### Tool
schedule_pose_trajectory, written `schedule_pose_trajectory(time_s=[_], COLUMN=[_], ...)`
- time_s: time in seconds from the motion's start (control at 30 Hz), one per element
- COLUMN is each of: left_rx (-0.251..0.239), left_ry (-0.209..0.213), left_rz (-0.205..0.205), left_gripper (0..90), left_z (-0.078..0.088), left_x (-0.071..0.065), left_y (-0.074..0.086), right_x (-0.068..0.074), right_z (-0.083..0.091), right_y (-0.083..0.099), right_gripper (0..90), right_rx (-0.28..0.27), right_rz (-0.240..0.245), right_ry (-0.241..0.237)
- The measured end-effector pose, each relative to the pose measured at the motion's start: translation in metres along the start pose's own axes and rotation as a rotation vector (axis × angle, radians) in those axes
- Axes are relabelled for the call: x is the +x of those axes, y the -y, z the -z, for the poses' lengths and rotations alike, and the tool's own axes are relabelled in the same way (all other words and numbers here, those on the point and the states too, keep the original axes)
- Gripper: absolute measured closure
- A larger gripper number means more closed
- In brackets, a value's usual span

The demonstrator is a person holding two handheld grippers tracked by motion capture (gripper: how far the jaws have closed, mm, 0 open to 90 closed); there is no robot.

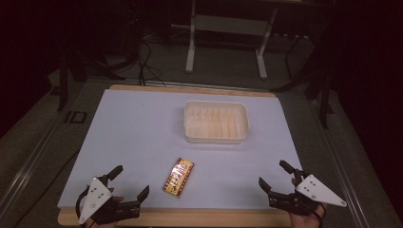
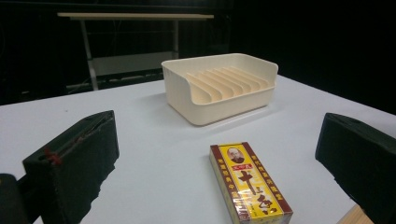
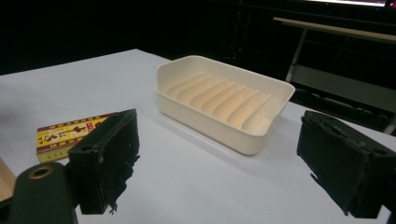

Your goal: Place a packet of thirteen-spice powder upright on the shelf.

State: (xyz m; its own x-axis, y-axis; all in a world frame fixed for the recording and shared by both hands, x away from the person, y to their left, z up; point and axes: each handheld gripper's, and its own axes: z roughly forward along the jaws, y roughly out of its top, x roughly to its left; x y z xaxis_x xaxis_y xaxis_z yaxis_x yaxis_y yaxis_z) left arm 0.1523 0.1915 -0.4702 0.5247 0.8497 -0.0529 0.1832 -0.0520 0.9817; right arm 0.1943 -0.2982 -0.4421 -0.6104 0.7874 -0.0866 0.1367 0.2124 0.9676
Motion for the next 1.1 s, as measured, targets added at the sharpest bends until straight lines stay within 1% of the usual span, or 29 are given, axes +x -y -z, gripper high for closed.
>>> schedule_pose_trajectory(time_s=[0.07,0.13,0.3,0.4,0.43,0.47,0.5,0.53,0.57,0.6,0.63,0.67,0.73,0.8,0.87,0.93,0.97,1.0,1.03,1.07,1.1], left_rx=[-0.004,0.002,0.009,0.013,0.011,0.018,0.035,0.057,0.068,0.087,0.095,0.101,0.110,0.126,0.151,0.163,0.182,0.182,0.209,0.227,0.237], left_ry=[0.006,0.003,0.015,0.014,0.033,0.025,0.021,0.049,0.078,0.087,0.082,0.082,0.065,0.075,0.074,0.072,0.077,0.077,0.065,0.069,0.061], left_rz=[0.000,-0.004,0.004,0.008,0.030,0.030,0.039,0.062,0.068,0.059,0.055,0.063,0.092,0.119,0.116,0.106,0.103,0.103,0.093,0.078,0.071], left_gripper=[0.1,0.1,0.1,0.1,0.1,0.1,0.1,0.1,0.1,0.1,0.1,0.1,0.1,0.1,0.1,0.1,0.1,0.1,0.1,0.1,0.1], left_z=[0.001,0.001,0.000,0.000,-0.001,-0.001,-0.002,-0.002,-0.002,-0.002,-0.001,-0.001,0.000,-0.002,-0.003,-0.004,-0.006,-0.006,-0.009,-0.012,-0.015], left_x=[0.000,0.000,-0.001,-0.001,-0.001,-0.002,-0.002,-0.002,-0.002,-0.003,-0.004,-0.005,-0.006,-0.006,-0.007,-0.008,-0.008,-0.008,-0.009,-0.010,-0.011], left_y=[0.000,0.000,-0.001,-0.001,-0.002,-0.002,-0.003,-0.004,-0.005,-0.008,-0.010,-0.013,-0.017,-0.020,-0.024,-0.028,-0.030,-0.030,-0.033,-0.035,-0.036], right_x=[0.000,0.000,0.000,-0.001,-0.001,0.000,0.000,0.000,0.000,0.001,0.001,0.001,0.003,0.003,0.005,0.006,0.007,0.007,0.007,0.007,0.007], right_z=[0.000,0.001,0.002,0.002,0.002,0.002,0.002,0.002,0.002,0.002,0.002,0.002,0.002,0.002,0.000,-0.001,-0.002,-0.002,-0.004,-0.004,-0.005], right_y=[0.000,0.000,0.000,0.000,0.000,0.000,0.000,-0.001,-0.001,-0.002,-0.003,-0.004,-0.005,-0.007,-0.009,-0.010,-0.011,-0.011,-0.013,-0.013,-0.014], right_gripper=[12.8,12.9,13.0,13.0,13.0,13.0,13.0,13.0,13.1,13.4,13.6,13.8,13.8,13.7,13.7,13.5,13.5,13.5,13.4,13.4,13.4], right_rx=[0.000,0.000,0.004,0.007,0.007,0.004,0.001,-0.002,-0.005,-0.004,-0.009,-0.011,-0.011,-0.018,-0.030,-0.033,-0.034,-0.034,-0.033,-0.029,-0.026], right_rz=[0.000,0.004,0.000,0.000,0.000,-0.005,-0.006,-0.005,-0.003,-0.001,0.000,0.000,-0.002,-0.011,-0.010,-0.009,-0.006,-0.006,-0.015,-0.017,-0.018], right_ry=[-0.003,-0.005,-0.010,-0.011,-0.011,-0.012,-0.016,-0.016,-0.014,-0.013,-0.016,-0.018,-0.020,-0.031,-0.033,-0.039,-0.038,-0.038,-0.044,-0.042,-0.040])
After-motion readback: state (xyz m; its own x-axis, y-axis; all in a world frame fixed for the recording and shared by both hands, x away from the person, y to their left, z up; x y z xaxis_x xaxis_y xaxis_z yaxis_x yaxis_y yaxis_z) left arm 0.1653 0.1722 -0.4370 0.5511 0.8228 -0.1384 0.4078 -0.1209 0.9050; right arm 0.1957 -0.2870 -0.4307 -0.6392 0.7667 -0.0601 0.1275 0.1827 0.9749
